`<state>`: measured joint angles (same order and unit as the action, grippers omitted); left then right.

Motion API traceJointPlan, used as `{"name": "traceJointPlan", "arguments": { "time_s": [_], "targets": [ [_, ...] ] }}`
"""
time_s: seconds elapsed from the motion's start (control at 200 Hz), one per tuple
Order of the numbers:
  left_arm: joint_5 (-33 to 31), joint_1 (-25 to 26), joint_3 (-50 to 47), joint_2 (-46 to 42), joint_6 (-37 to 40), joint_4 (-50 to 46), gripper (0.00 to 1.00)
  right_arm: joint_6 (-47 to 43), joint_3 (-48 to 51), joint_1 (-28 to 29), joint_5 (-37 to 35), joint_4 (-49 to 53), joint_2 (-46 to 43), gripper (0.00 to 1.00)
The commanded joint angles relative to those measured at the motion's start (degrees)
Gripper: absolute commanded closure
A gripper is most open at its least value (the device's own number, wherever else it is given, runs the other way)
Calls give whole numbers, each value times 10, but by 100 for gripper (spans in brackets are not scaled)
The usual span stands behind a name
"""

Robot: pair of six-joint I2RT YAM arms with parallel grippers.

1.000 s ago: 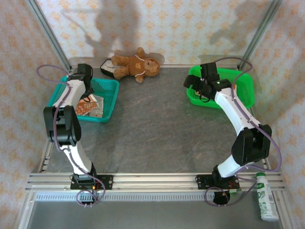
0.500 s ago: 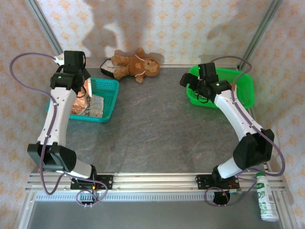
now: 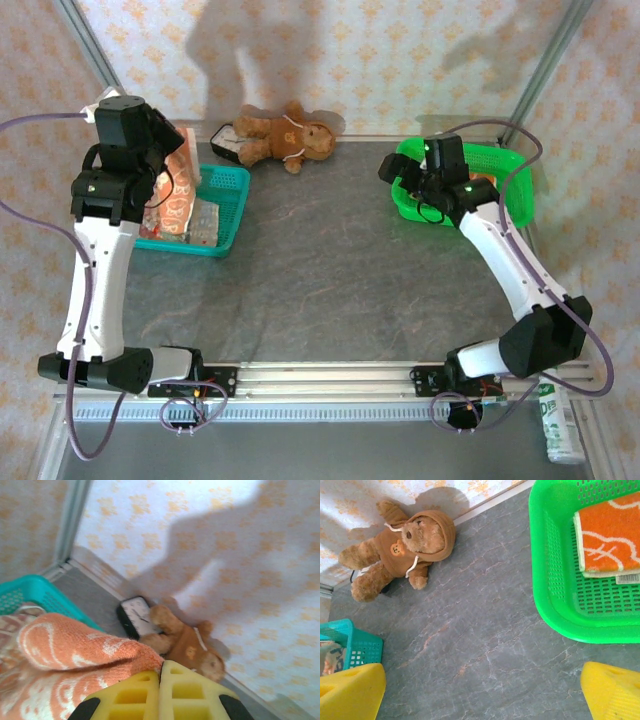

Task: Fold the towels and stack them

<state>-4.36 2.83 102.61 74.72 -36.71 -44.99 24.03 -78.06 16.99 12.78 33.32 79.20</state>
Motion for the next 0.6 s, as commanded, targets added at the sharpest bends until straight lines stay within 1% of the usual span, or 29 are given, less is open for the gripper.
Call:
{"name": "traceJointPlan", "arguments": {
  "time_s": [0.0,0.17,0.345,0.505,0.595],
  "targets": [
    [48,28,27,-8,-29,40,100,9,9,2,2,-10,-21,1],
    [55,112,46,10,-25,55,100,7,2,2,-11,-1,-25,1],
    [62,202,28,38,-12,84,100,12,-7,2,-56,19,-38,1],
    [50,276,-46,52,-31,126,100,12,2,3,-84,28,-54,1],
    [61,311,-101,60,-49,168,100,11,6,2,-91,31,-57,1]
  ]
}}
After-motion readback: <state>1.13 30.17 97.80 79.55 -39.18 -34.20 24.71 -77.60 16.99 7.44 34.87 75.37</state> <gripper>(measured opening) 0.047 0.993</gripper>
